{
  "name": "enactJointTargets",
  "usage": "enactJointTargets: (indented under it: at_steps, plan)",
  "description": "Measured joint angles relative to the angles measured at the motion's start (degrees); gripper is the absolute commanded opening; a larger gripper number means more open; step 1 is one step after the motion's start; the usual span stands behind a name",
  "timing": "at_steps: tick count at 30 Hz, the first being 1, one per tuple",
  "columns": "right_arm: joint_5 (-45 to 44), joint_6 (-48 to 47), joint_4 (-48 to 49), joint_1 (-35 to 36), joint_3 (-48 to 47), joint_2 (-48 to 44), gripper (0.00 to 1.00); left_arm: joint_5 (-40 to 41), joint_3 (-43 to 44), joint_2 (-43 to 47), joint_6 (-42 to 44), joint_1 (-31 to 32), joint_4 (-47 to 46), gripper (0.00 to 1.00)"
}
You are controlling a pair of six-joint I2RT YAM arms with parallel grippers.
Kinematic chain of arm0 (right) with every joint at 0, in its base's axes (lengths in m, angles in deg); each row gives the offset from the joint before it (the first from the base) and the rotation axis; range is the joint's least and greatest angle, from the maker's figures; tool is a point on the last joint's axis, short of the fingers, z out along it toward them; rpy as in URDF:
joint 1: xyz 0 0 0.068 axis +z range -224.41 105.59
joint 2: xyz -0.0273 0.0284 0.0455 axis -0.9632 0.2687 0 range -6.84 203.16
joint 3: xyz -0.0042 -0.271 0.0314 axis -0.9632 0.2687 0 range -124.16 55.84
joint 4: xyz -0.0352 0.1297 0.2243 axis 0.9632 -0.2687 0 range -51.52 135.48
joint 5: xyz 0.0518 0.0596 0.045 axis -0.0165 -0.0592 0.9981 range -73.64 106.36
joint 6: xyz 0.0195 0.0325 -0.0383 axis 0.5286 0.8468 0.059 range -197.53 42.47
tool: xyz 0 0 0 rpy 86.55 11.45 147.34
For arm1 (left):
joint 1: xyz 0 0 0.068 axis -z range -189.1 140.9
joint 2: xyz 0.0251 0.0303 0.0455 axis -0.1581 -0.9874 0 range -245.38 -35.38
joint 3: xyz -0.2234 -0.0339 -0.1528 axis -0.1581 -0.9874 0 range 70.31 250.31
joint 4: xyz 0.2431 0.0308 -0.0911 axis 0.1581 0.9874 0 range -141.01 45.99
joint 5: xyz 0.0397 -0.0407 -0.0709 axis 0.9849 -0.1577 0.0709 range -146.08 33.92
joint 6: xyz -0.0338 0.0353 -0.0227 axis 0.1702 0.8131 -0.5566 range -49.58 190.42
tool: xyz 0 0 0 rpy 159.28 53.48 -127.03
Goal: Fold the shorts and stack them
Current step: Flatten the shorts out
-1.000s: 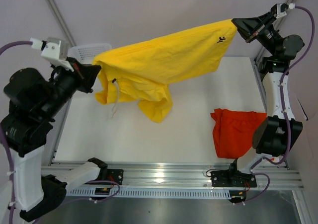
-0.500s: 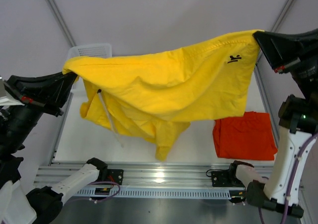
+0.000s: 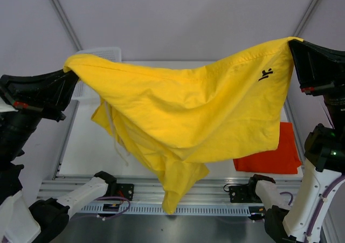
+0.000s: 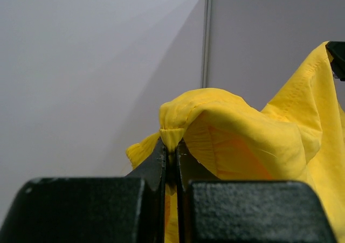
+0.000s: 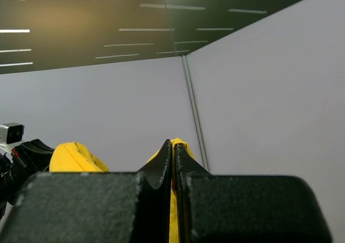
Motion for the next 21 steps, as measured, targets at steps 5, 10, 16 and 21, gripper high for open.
enactJointTargets:
  at_steps: [5, 10, 16, 21]
  plan:
    - [-0.13, 0.85, 1.68, 0.00, 5.11, 1.86, 0.00, 3.37, 1.75, -6.01, 0.00, 0.00, 2.45, 0.00]
    - [0.24, 3.21, 4.13, 0.00, 7.10, 8.61, 0.00, 7.08, 6.47, -17.88, -0.50, -0.20, 7.78, 0.00]
    - [2.01, 6.51, 5.29, -0.11, 7.08, 15.34, 0.00, 8.09, 8.13, -24.61, -1.70, -0.70, 12.55, 0.00]
    - [2.38, 5.97, 4.79, -0.15, 7.08, 10.80, 0.00, 6.34, -0.83, -12.50, -2.51, -0.70, 7.48, 0.00]
